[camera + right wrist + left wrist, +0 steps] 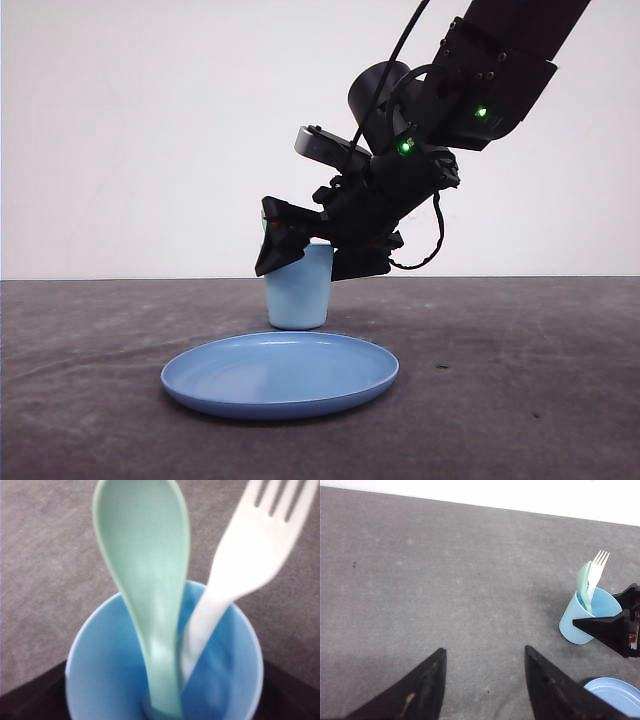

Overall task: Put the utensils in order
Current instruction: 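Lift the cup with the right gripper and carry it over the plate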

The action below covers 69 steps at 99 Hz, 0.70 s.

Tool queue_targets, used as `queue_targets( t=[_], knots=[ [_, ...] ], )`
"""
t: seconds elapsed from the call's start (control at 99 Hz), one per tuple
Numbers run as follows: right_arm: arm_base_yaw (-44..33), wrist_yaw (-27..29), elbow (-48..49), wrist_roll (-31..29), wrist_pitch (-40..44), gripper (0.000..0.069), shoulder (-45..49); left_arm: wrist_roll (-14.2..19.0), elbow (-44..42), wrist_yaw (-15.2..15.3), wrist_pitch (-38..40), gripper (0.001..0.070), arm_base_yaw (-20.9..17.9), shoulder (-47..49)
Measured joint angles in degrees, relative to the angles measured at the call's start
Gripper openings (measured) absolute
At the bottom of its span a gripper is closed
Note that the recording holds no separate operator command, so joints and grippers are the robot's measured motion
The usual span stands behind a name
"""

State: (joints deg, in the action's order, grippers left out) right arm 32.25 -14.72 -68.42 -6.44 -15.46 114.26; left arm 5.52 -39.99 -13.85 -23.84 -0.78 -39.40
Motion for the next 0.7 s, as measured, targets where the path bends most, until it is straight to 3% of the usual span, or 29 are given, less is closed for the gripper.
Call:
queue_targets(
  t=[0.283,0.697],
  knots=[
    [0.0,0.3,0.0,0.3,1.0,0.0466,-0.4,0.0,0.0,0.0,0.0,0.0295,0.0,0.0],
    [2.2,0.3,0.0,1.7,19.6,0.0466,-16.6,-0.1,0.0,0.0,0.0,0.0295,0.0,0.0]
  ],
)
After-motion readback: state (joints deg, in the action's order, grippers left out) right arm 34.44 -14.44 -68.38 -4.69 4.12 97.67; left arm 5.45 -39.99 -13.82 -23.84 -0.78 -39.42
